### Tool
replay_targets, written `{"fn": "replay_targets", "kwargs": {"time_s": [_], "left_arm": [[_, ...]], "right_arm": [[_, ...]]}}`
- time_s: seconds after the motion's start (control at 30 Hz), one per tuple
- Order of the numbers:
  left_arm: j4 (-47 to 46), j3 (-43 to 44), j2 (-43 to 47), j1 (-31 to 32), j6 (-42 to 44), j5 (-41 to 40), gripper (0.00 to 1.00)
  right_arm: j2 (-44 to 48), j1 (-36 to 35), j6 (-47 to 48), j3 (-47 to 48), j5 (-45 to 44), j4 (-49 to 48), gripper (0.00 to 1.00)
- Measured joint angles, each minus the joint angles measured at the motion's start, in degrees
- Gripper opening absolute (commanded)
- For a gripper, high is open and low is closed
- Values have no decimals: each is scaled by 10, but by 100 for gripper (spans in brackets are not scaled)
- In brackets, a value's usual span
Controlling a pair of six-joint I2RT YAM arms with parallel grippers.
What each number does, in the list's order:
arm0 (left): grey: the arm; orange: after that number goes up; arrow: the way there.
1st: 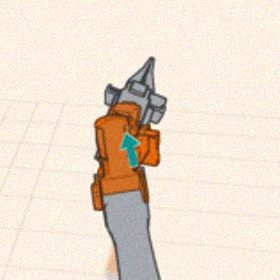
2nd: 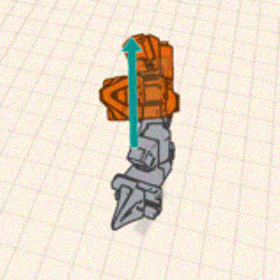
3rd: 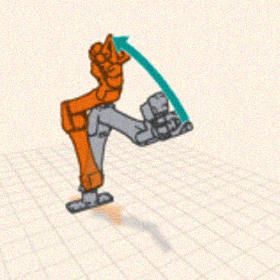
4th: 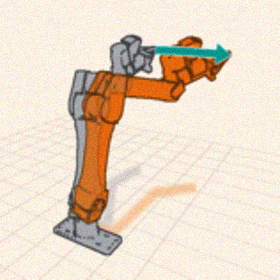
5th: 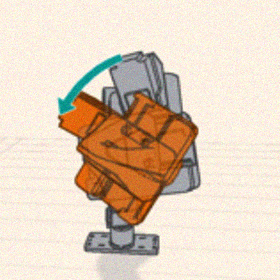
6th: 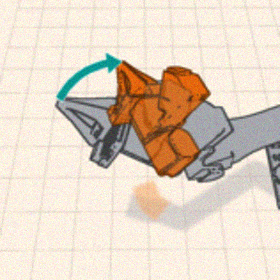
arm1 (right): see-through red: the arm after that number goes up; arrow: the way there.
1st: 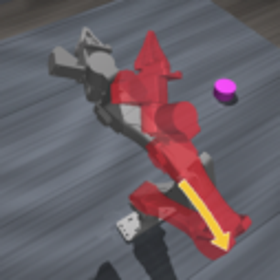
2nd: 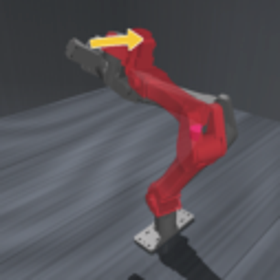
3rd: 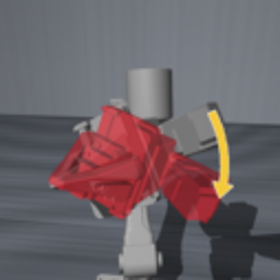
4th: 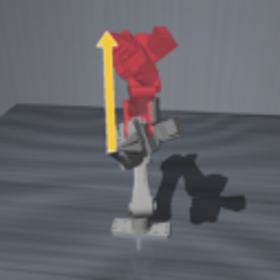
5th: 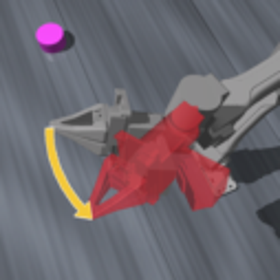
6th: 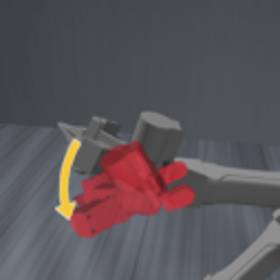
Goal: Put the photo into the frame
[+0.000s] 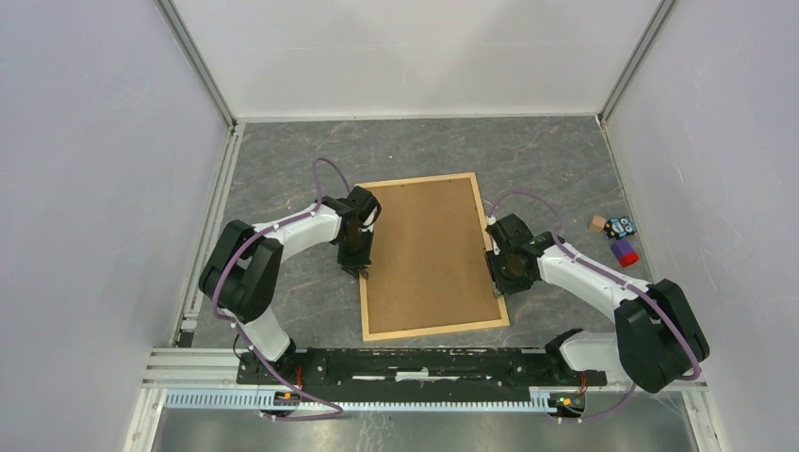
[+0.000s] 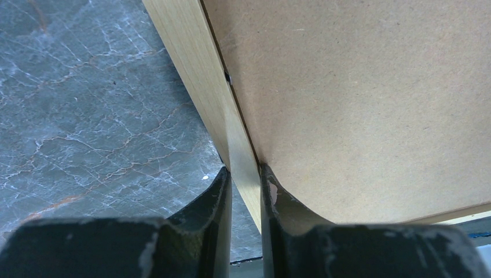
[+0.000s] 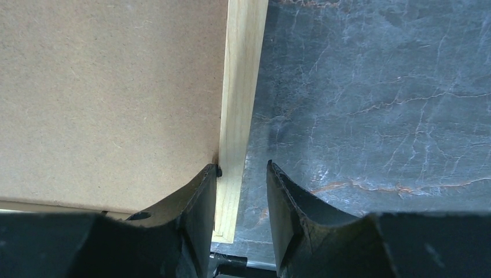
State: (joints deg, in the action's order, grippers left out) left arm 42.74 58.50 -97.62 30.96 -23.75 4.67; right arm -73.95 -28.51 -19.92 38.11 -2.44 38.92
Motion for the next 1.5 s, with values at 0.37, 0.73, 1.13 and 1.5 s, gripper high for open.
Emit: {"fn": "replay_targets", "kwargs": {"time_s": [0.37,0.73,1.13,1.5], "left_arm": [[0,0,-1,0,0,1,2],[0,0,-1,0,0,-1,2],[0,0,-1,0,0,-1,2],[0,0,-1,0,0,-1,2]], "right_arm": [[8,0,2,8,-8,16,44],[9,0,2,8,-23,29,43],[8,0,-1,8,-15,24,43],[8,-3,-5,8,-13,19,42]]}}
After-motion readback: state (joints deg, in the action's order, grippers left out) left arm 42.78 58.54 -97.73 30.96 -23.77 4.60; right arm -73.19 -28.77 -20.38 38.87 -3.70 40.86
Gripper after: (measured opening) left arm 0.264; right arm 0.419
